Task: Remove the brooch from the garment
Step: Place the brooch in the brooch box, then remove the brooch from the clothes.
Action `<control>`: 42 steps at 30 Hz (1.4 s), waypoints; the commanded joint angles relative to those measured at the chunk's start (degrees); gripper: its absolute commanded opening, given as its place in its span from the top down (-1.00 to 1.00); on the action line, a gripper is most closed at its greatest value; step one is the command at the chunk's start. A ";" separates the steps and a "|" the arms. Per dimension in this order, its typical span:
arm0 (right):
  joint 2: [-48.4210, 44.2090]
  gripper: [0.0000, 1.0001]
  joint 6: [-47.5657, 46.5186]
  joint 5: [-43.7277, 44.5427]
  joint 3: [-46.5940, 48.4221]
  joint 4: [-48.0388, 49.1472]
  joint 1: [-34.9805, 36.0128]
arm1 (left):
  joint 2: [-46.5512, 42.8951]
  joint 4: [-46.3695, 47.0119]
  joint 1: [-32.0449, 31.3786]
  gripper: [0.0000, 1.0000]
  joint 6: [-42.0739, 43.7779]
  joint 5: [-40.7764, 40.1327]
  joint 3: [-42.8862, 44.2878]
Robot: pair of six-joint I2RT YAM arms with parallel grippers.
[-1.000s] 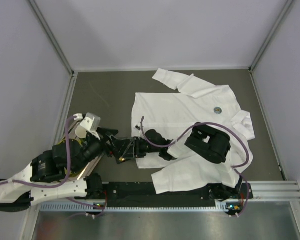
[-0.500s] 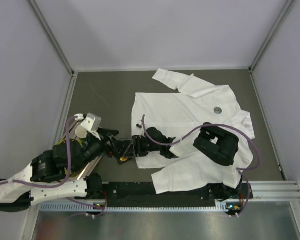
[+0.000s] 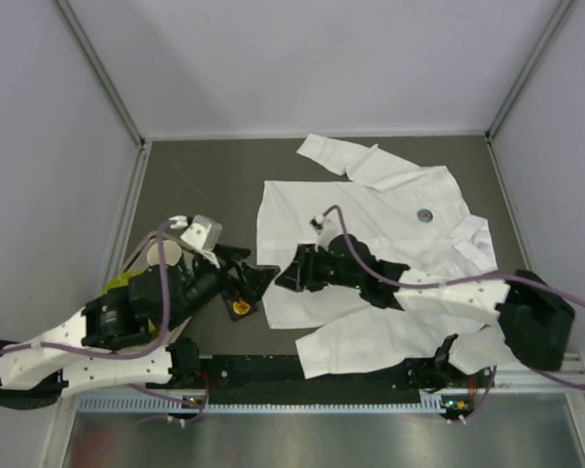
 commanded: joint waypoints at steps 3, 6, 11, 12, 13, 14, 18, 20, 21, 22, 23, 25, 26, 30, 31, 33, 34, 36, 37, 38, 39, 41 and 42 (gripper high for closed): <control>-19.65 -0.04 -0.28 6.41 -9.46 -15.01 -8.58 | 13.92 13.17 0.45 -0.74 5.24 6.06 2.32; -25.65 -0.08 -0.72 4.49 -12.01 -22.15 -18.32 | 22.53 16.07 5.45 -0.70 5.53 15.17 6.10; -38.58 -0.09 -3.61 1.57 -12.19 -39.99 -40.01 | 36.39 31.53 21.27 -0.65 -5.35 40.03 7.34; -39.90 -0.12 -4.49 2.27 -11.84 -43.15 -42.84 | 39.22 32.77 22.50 -0.63 -6.60 41.82 8.39; -41.57 -0.14 -5.11 2.71 -11.23 -45.44 -45.74 | 42.21 34.52 23.91 -0.58 -7.48 43.75 11.18; -41.67 -0.16 -5.90 1.59 -11.13 -48.59 -49.60 | 48.07 36.28 24.36 -0.55 -9.05 46.30 12.69; -36.41 -0.17 -12.13 -7.64 -12.10 -49.42 -71.20 | 61.46 40.86 25.24 -0.52 -11.26 49.65 19.98; -31.60 -0.19 -14.16 -9.85 -11.31 -49.42 -76.16 | 69.08 42.35 26.29 -0.52 -13.80 50.97 23.85; -30.43 -0.20 -15.30 -10.64 -11.14 -49.42 -78.62 | 71.74 45.23 26.73 -0.50 -14.69 53.85 25.08; -29.46 -0.21 -15.40 -10.73 -11.05 -49.50 -81.34 | 74.21 47.00 27.60 -0.48 -16.00 55.27 27.01; -28.93 -0.22 -15.22 -9.95 -11.31 -49.77 -81.98 | 78.93 48.23 28.05 -0.45 -18.80 55.90 27.81; -28.75 -0.24 -14.00 -6.01 -12.53 -50.65 -82.16 | 85.00 48.86 29.45 -0.43 -21.54 57.30 30.09; -28.75 -0.26 -13.38 -3.37 -12.80 -50.73 -82.16 | 86.43 48.86 29.89 -0.42 -23.29 57.74 30.54; -26.04 -0.44 -11.44 4.38 -13.51 -50.56 -88.90 | 90.40 48.34 31.30 -0.43 -22.96 56.35 30.55; -23.94 -0.44 -11.70 2.30 -13.51 -50.39 -91.45 | 91.53 47.55 32.09 -0.43 -22.78 55.91 30.54; -22.34 -0.45 -12.93 0.96 -13.51 -49.95 -98.58 | 92.60 47.28 32.71 -0.43 -22.34 55.90 30.02; -21.64 -0.46 -13.63 1.57 -13.51 -49.68 -100.16 | 92.95 47.54 33.32 -0.43 -21.99 56.16 28.89; -22.42 -0.47 -13.38 2.45 -13.68 -49.59 -102.02 | 92.69 47.46 33.50 -0.44 -19.19 56.69 28.17; -23.21 -0.48 -13.29 2.89 -13.86 -49.59 -102.02 | 91.73 46.76 33.50 -0.45 -17.87 56.61 28.43; -24.52 -0.49 -13.64 2.89 -13.68 -49.59 -102.02 | 91.11 45.97 33.41 -0.45 -15.68 56.43 28.70; -25.23 -0.49 -14.16 2.80 -13.33 -49.77 -102.02 | 90.50 45.87 33.07 -0.46 -14.53 56.52 28.96; -28.11 -0.51 -14.61 0.87 -11.58 -50.21 -101.41 | 90.05 44.91 32.97 -0.47 -12.42 56.69 31.32; -29.18 -0.51 -14.69 1.39 -10.79 -50.21 -97.75 | 90.23 44.73 32.89 -0.47 -12.41 57.48 32.29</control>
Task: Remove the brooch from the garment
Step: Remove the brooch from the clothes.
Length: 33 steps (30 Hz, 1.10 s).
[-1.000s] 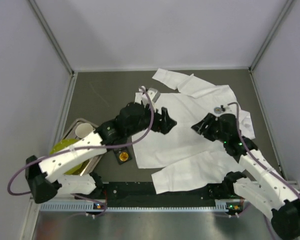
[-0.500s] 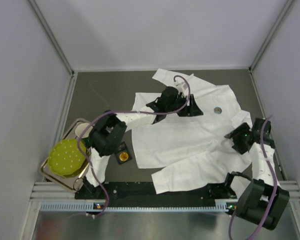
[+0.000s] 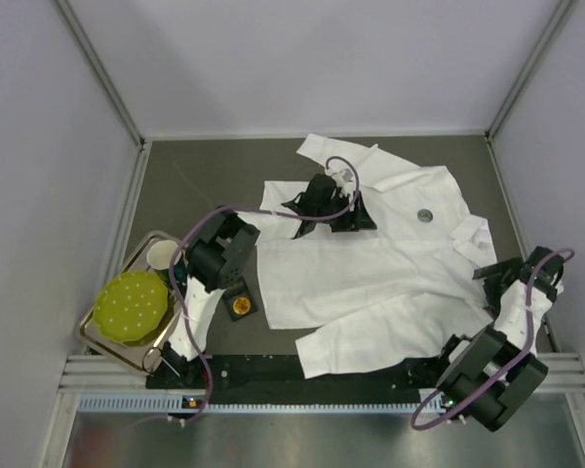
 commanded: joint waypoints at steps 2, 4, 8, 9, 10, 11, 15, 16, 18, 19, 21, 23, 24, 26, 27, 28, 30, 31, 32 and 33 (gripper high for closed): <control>-7.83 -0.53 -1.43 5.36 5.88 0.67 10.19 | -2.42 3.46 -1.03 -0.47 2.29 4.31 5.79; -8.82 -0.54 -1.95 12.63 6.85 6.90 19.86 | 0.29 9.96 -1.47 -0.46 -1.41 7.56 7.20; -4.87 -0.57 -4.49 12.16 11.94 10.08 22.35 | 4.52 12.18 -2.97 -0.47 -5.29 8.19 12.73; -3.21 -0.57 -5.72 10.24 12.56 11.22 22.35 | 5.14 11.48 -3.67 -0.50 -5.21 8.01 16.05; -1.98 -0.57 -6.52 6.82 13.70 14.45 22.44 | 7.58 9.13 -3.93 -0.50 -5.29 8.53 18.43; -0.48 -0.57 -8.35 3.13 14.06 16.57 22.44 | 9.34 7.89 -4.20 -0.48 -5.99 9.32 21.24; 9.88 -0.56 -6.98 -9.71 15.11 27.38 22.53 | 16.29 9.89 -5.95 -0.42 -8.28 9.68 30.56; 12.95 -0.55 -6.18 -13.22 15.47 28.62 22.53 | 18.65 9.98 -6.13 -0.37 -8.72 9.50 32.06; 16.48 -0.54 -5.91 -16.66 15.99 32.22 22.53 | 20.78 9.37 -6.66 -0.26 -8.46 9.50 35.75; 18.06 -0.53 -6.08 -18.24 17.13 32.75 22.53 | 22.44 9.72 -6.92 -0.15 -8.02 9.50 36.47; 22.54 -0.46 -6.26 -18.96 18.01 34.68 22.53 | 24.55 15.06 -6.84 -0.12 -9.07 10.73 38.39; 26.40 -0.40 -4.78 -21.06 17.75 37.66 22.53 | 28.24 17.62 -7.01 -0.11 -10.38 11.00 40.77; 27.99 -0.35 -4.16 -22.20 17.84 39.94 22.53 | 29.65 16.50 -7.19 -0.09 -10.65 10.21 44.35; 30.37 -0.12 -2.84 -25.81 18.02 42.24 22.53 | 33.26 15.52 -7.45 -0.04 -10.83 9.86 47.62; 32.03 -0.08 -2.66 -26.43 18.02 43.47 22.53 | 33.79 15.52 -7.63 -0.03 -10.83 8.90 48.42; 32.57 -0.04 -2.40 -26.52 17.76 44.27 22.53 | 34.14 15.52 -7.63 -0.01 -10.57 8.45 48.25; 33.71 -0.01 -2.48 -25.47 17.58 44.62 22.53 | 33.97 15.43 -7.98 0.00 -9.25 7.75 47.73; 34.24 0.04 -2.57 -25.47 17.67 44.89 22.53 | 33.71 15.08 -7.98 0.00 -8.64 7.57 47.38; 34.77 0.06 -2.48 -25.73 17.84 45.15 22.53 | 33.53 14.73 -7.98 0.00 -7.50 7.22 47.11; 35.91 0.07 -2.22 -26.17 18.10 45.33 22.53 | 33.27 14.29 -7.98 0.00 -6.97 6.78 46.67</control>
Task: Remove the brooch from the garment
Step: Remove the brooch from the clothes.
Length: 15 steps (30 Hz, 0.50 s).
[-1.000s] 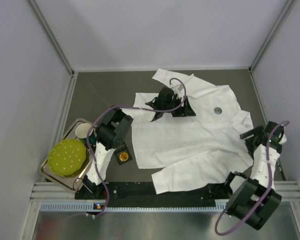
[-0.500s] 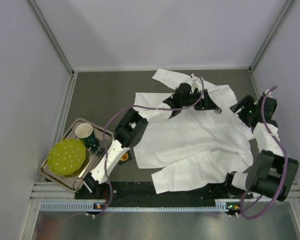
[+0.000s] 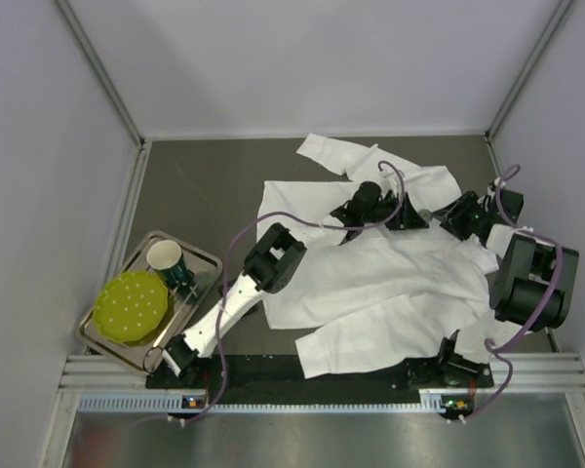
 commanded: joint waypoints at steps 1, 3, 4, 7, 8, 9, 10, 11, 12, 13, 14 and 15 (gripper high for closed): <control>2.28 0.12 0.69 -2.63 3.09 6.44 0.34 | -1.92 0.38 -0.18 0.01 3.07 -3.53 1.69; 3.16 0.13 0.78 -2.20 3.53 6.71 0.34 | -2.36 -2.88 0.00 0.03 2.63 -5.91 1.43; 3.77 0.14 0.78 -2.10 3.70 7.15 0.34 | -2.62 -3.42 0.00 0.04 1.06 -5.92 0.99; 5.17 0.15 0.34 -1.67 4.76 7.41 0.34 | -3.77 1.84 -0.26 0.09 -2.02 -4.17 -1.30; 5.53 0.15 0.42 -1.49 5.02 7.41 0.34 | -4.12 1.93 -0.44 0.10 -2.11 -3.99 -1.13; 5.97 0.15 0.43 -1.40 5.55 7.50 0.34 | -4.82 1.24 -0.87 0.11 -1.33 -4.51 -0.69; 6.50 0.14 0.60 -1.40 5.73 7.76 0.34 | -5.26 0.19 -1.14 0.11 0.68 -5.47 -0.34; 7.37 0.15 0.95 -1.57 5.90 8.29 0.34 | -5.52 -0.61 -1.49 0.10 1.74 -7.66 -0.25; 7.90 0.15 0.95 -1.66 6.25 8.29 0.34 | -6.05 -1.14 -1.58 0.10 2.71 -9.16 -0.33; 8.26 0.15 0.95 -1.84 6.52 8.21 0.34 | -6.23 -1.32 -1.67 0.09 4.20 -10.74 -0.25; 9.04 0.14 1.04 -2.01 6.69 8.21 0.34 | -6.32 -1.23 -1.76 0.08 4.73 -12.32 -0.51; 9.40 0.14 1.04 -2.45 6.87 8.21 0.34 | -6.32 1.12 -1.76 0.08 5.26 -14.95 -1.38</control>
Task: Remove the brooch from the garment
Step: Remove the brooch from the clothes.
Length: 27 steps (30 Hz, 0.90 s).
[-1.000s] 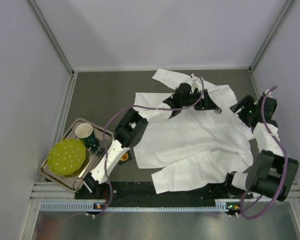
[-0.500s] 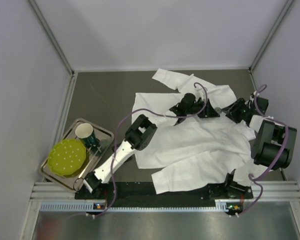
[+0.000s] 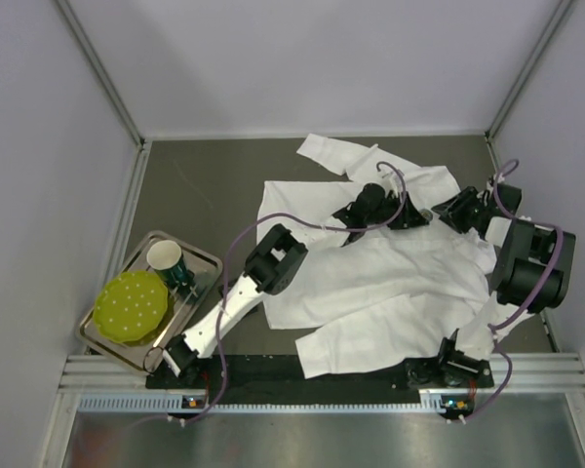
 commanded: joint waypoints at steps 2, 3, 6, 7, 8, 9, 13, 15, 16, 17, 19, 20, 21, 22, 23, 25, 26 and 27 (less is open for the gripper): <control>2.28 0.15 -0.10 -1.54 2.76 3.11 0.34 | -5.44 4.73 -1.10 0.08 5.66 -9.97 -1.81; 2.63 0.15 -0.27 -1.54 3.02 2.50 0.34 | -5.01 4.56 -1.19 0.11 6.19 -12.76 -1.72; 3.07 0.15 -1.23 -1.10 3.29 1.62 0.34 | -5.18 3.60 -1.63 0.18 8.39 -17.17 -1.63; 3.33 0.15 -1.33 -1.01 3.38 1.27 0.34 | -5.18 3.42 -1.89 0.18 9.35 -19.45 -1.54; 3.42 0.15 -1.59 -0.84 3.38 1.27 0.34 | -5.09 3.42 -2.24 0.18 9.88 -20.26 -1.28; 3.77 0.15 -1.59 -0.58 3.38 1.27 0.34 | -4.74 3.25 -2.42 0.20 10.15 -21.05 -1.11; 4.82 0.16 -1.85 -0.66 3.20 2.32 0.34 | -3.69 2.90 -2.95 0.24 9.71 -22.55 -0.93; 5.35 0.17 -1.77 -1.53 3.20 3.02 0.43 | -3.24 2.19 -3.12 0.24 9.27 -23.07 -0.67; 5.88 0.17 -1.59 -1.89 3.20 3.46 0.52 | -3.07 1.93 -3.12 0.24 8.92 -23.08 -0.66; 6.06 0.17 -1.24 -2.15 3.20 4.07 0.61 | -2.81 1.75 -3.21 0.25 8.75 -23.16 -0.75; 6.49 0.18 -1.15 -2.68 3.64 4.43 0.70 | -2.46 1.58 -3.21 0.24 8.39 -22.73 -0.40; 6.67 0.18 -1.15 -2.94 4.08 4.78 0.87 | -2.11 0.62 -3.21 0.24 8.31 -22.64 0.12; 6.76 0.18 -1.06 -3.47 4.34 4.78 1.05 | -2.01 0.43 -3.21 0.24 8.22 -22.55 0.30; 6.94 0.19 -0.63 -3.82 4.52 4.96 1.22 | -1.93 0.34 -3.21 0.25 8.22 -22.55 0.30; 7.37 0.19 -0.36 -4.00 4.95 5.22 1.31 | -1.84 0.26 -3.21 0.25 8.22 -22.20 0.22; 7.73 0.21 -0.19 -4.70 5.31 5.13 1.49 | -1.92 -0.27 -3.12 0.25 8.22 -22.02 0.13; 7.81 0.23 0.08 -5.31 5.31 5.22 1.49 | -1.84 -0.36 -3.12 0.25 8.22 -21.76 0.21; 7.90 0.25 0.43 -5.84 5.22 5.83 1.49 | -1.84 -0.62 -3.12 0.25 8.22 -21.32 0.21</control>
